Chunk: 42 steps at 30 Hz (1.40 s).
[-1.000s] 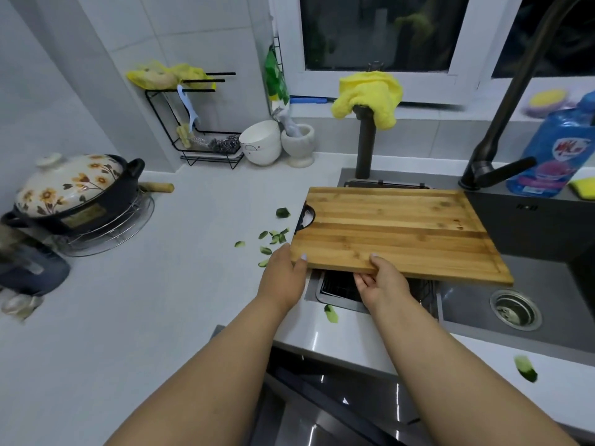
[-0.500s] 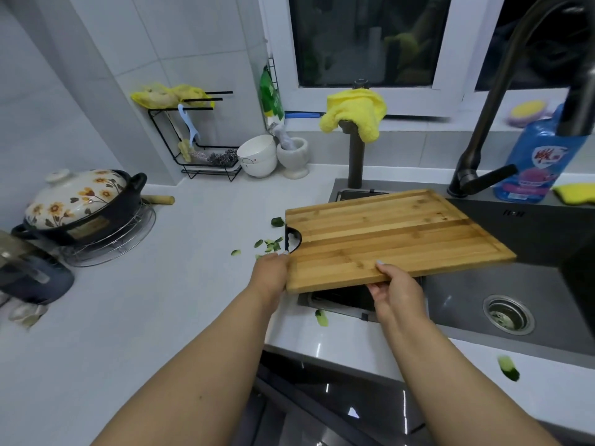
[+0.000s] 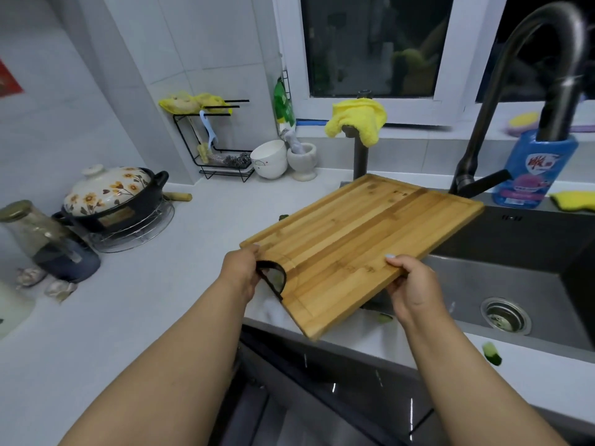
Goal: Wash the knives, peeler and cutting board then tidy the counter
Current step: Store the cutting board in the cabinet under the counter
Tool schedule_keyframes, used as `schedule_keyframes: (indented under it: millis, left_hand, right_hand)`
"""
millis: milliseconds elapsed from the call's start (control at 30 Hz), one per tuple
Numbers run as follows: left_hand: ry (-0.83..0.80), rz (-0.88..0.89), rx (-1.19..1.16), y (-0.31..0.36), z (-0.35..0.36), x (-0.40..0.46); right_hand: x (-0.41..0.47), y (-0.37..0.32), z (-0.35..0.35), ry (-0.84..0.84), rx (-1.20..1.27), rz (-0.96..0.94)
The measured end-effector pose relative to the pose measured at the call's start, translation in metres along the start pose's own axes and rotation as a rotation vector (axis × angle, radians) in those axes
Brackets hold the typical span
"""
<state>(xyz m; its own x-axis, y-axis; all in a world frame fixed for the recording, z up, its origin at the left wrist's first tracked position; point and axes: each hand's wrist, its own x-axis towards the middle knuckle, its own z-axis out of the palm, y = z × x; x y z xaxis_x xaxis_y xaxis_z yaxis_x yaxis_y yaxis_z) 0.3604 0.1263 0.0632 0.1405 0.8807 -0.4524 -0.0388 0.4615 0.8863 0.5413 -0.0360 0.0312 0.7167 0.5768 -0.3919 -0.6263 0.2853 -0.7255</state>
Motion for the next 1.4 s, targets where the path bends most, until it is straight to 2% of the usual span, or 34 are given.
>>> schedule_keyframes:
  millis: [233,367,533,633,767,867,1000,1233,1400]
  left_hand:
    - [0.124,0.025,-0.055,0.001,-0.079,-0.019]
    - [0.155,0.007,0.179,-0.007,-0.133,-0.043]
    - [0.074,-0.088,0.449,-0.027,-0.199,-0.092]
    - [-0.006,-0.157,0.529,-0.040,-0.230,-0.121]
    - [-0.088,-0.240,0.400,-0.060,-0.257,-0.153]
    - [-0.078,-0.303,0.263,-0.081,-0.270,-0.171]
    - [-0.097,-0.426,0.199,-0.113,-0.273,-0.199]
    - [-0.198,-0.504,0.106,-0.155,-0.284,-0.223]
    - [-0.191,-0.551,0.049,-0.183,-0.294,-0.232]
  right_hand:
    - [-0.040,0.001,0.006,-0.134,-0.099,0.079]
    - [-0.067,0.006,0.011,-0.232,-0.116,0.109]
    - [-0.115,0.022,0.018,-0.309,-0.232,0.128]
    - [-0.140,0.030,0.019,-0.367,-0.282,0.159]
    - [-0.171,0.039,0.017,-0.450,-0.332,0.196]
    - [-0.190,0.043,0.016,-0.478,-0.375,0.195]
    - [-0.215,0.040,0.016,-0.525,-0.449,0.189]
    - [-0.239,0.040,0.011,-0.519,-0.566,0.180]
    - [-0.230,0.061,0.006,-0.441,-0.640,0.238]
